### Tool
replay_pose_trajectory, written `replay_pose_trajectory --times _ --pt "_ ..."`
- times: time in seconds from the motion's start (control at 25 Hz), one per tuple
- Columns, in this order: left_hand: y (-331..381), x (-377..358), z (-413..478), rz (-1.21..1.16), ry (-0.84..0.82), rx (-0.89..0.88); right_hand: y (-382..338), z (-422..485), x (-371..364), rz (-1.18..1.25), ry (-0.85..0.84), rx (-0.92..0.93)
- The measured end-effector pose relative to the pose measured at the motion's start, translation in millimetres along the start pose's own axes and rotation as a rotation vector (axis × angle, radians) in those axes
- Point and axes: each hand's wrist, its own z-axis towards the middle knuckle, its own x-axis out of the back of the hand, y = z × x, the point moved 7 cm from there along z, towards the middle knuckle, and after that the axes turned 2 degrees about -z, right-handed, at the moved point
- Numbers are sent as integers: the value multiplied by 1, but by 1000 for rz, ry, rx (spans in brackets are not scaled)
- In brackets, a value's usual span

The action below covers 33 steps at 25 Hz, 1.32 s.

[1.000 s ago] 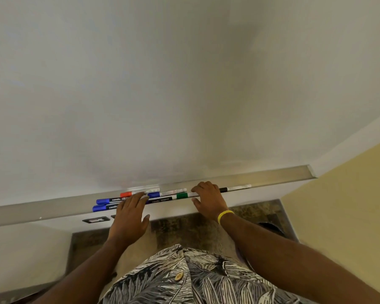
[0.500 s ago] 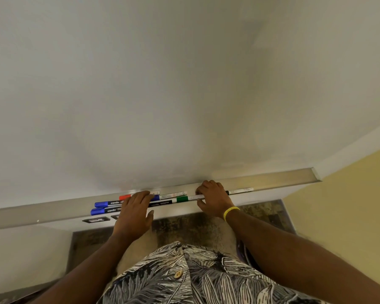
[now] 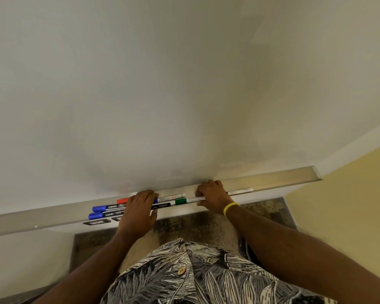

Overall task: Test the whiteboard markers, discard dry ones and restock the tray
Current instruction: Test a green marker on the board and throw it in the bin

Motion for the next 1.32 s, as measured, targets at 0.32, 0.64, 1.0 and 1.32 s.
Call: replay_pose_trajectory --times 0.32,0.64,1.0,1.32 --pt "20 7 15 -45 5 -79 1 -6 22 28 114 36" --pt "74 -25 23 -49 -460 -168 -20 -42 18 181 101 100" --pt "98 -31 23 -1 -437 -298 -36 -70 -5 149 33 32" --pt "117 -26 27 74 -346 -352 -27 -77 1 74 65 -81"
